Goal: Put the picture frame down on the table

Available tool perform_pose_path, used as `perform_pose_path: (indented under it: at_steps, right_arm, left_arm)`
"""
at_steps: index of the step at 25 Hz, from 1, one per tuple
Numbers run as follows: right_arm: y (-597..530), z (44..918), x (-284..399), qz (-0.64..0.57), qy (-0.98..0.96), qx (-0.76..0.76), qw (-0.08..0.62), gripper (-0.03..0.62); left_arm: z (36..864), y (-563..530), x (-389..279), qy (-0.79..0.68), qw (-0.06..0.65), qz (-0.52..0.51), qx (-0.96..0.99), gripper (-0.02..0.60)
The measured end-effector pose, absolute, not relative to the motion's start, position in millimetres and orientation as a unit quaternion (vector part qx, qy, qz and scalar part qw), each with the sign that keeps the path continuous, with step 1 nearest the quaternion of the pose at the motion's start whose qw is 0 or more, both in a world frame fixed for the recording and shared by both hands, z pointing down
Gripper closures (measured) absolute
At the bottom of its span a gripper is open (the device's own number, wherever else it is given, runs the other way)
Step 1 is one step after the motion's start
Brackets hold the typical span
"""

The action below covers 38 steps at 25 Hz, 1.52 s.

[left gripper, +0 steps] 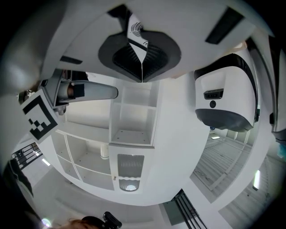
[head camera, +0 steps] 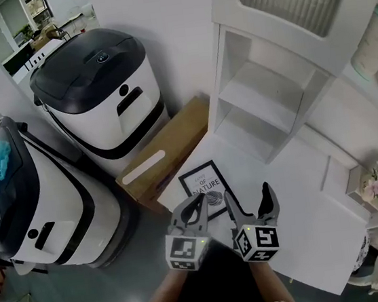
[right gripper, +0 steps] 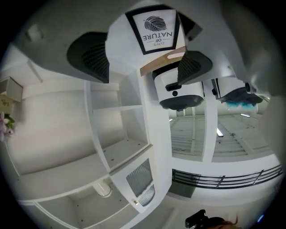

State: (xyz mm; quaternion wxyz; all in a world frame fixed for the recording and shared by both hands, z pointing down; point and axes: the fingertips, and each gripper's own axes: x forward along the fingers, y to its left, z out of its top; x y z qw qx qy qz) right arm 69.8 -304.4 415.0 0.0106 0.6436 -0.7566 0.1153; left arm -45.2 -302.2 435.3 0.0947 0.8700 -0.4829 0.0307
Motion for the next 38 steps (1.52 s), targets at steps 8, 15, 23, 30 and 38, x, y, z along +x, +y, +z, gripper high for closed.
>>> perform_pose_path:
  at_steps: [8,15,23,30,38]
  right_arm:
    - [-298,422,68,0.097,-0.761,0.64,0.034,0.129]
    - [-293,428,61,0.086,-0.771,0.629,0.047,0.132]
    - [-291,424,58,0.084,-0.772,0.629,0.041,0.138]
    - [-288,420,68,0.074,-0.757,0.648,0.034,0.379]
    - [-283,417,78,0.06,-0.74,0.669,0.028,0.573]
  left_arm:
    - [434,-300,-36,-0.477,0.09,0.028,0.874,0.569]
    - [435,-299,-35,-0.478,0.086,0.029,0.874,0.568]
    - [440,-296,-37,-0.478,0.091,0.033,0.873,0.569]
    - [443,-294,-38,-0.478,0.094,0.035,0.873,0.569]
    - [440,-291,-32,-0.473,0.095,0.031,0.876,0.568]
